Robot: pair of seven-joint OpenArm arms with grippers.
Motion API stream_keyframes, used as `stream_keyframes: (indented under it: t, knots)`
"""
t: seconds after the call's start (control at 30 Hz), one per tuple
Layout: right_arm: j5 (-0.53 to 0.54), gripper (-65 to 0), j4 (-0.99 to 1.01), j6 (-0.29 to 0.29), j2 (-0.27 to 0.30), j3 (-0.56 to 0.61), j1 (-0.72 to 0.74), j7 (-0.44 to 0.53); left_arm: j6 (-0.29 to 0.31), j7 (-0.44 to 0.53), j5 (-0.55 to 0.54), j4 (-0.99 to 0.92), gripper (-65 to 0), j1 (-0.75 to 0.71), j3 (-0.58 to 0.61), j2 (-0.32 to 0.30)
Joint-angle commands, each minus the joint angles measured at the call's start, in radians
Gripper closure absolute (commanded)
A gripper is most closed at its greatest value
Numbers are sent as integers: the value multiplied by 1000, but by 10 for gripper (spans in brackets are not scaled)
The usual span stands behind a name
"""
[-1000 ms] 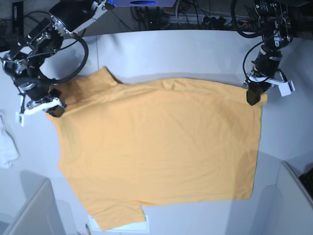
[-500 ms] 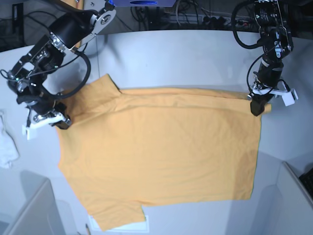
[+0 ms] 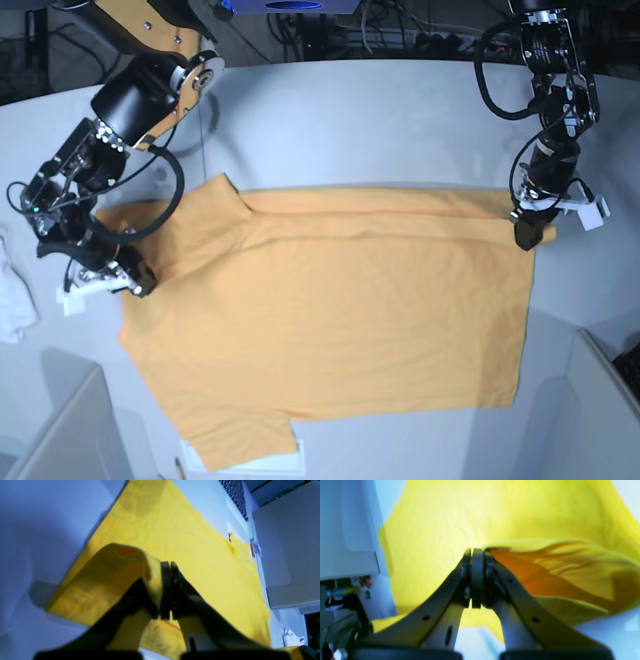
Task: Fold the T-shirt properly
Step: 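Lift the held shoulders and drag the shirt toward the robot, then pull the shoulders apart and back, stretching the collar edge taut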
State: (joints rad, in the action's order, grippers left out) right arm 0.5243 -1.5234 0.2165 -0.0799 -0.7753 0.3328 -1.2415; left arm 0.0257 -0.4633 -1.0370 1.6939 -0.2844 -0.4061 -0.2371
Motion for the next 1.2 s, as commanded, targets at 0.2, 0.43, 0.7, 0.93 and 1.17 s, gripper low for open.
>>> stream_keyframes:
  t: [0.2, 0.43, 0.7, 0.93, 1.17]
  knots:
    - [27, 0, 70, -27, 33, 3, 52, 62, 6, 18, -7, -45, 0, 40, -7, -15]
    - [23, 0, 185, -35, 36, 18, 124, 98, 6, 16, -7, -104, 0, 106, 0, -15]
    - [29, 0, 352, -88, 73, 144, 125, 293, 6, 16, -7, -214, 0, 176, 3, -40]
    - [24, 0, 419, -95, 94, 144, 139, 351, 9, 16, -7, -291, 0, 225, 3, -51]
    - [26, -194, 418, -95, 121, 144, 137, 346, 9, 16, -7, -286, -142, 227, -4, -51]
